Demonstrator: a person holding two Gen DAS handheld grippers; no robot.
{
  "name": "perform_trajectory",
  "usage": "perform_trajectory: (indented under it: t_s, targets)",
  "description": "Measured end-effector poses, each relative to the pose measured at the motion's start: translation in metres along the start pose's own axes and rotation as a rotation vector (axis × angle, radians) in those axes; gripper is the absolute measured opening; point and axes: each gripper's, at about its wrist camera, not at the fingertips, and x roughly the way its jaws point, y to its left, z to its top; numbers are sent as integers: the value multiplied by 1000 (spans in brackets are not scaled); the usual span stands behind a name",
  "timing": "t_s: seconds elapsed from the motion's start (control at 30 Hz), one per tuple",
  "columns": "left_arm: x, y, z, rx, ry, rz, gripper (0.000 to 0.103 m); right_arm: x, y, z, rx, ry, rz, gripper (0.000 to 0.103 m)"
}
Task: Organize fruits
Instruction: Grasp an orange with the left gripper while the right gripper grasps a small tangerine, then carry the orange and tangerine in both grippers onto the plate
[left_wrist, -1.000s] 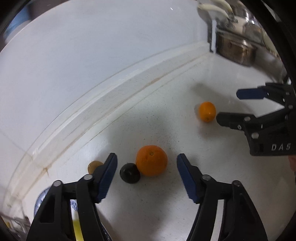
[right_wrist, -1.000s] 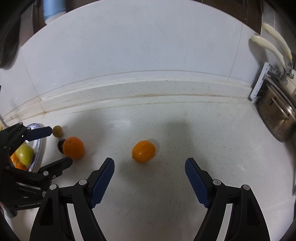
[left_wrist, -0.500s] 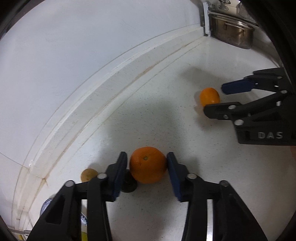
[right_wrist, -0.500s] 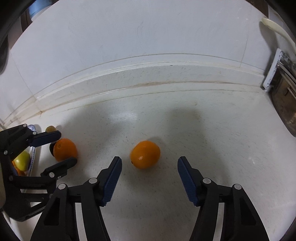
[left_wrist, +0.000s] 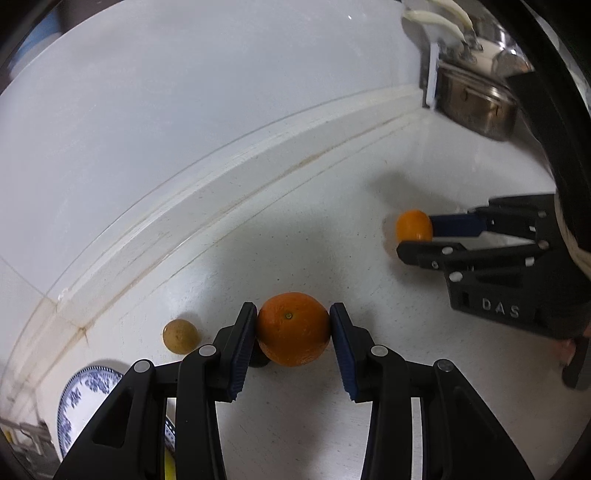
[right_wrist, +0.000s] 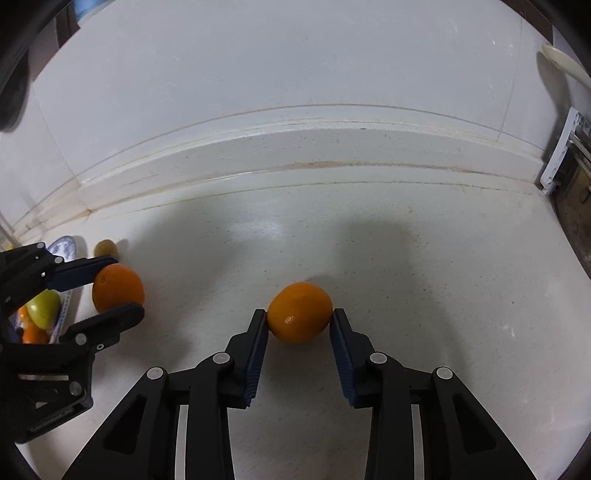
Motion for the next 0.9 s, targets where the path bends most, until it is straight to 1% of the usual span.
perform_trajectory:
  t_s: [0.17,0.4,0.53,0.67,0.8,0.9]
  targets:
    - [-15,4,-3,-47,-31,-22,40,-22,9,-5,-2,-38,27,36]
    - [-44,5,-17,-89,-84,-25,40,-55,20,-13,-29,-93,46,36]
    - [-64,11,-28,-132,-114,-31,40,-71,32,-16,-45,-122,61,36]
    - [-85,20,-43,-160,-142,-22,40,-86,47,-22,-68,-147,68,36]
    - [-97,25,-49,-180,-169,-15,40,-98,62,-26,-86,-164,89,36]
    - [-115,35,-61,-202,-188,-9,40,-105,72,-27,-99,-176,102,36]
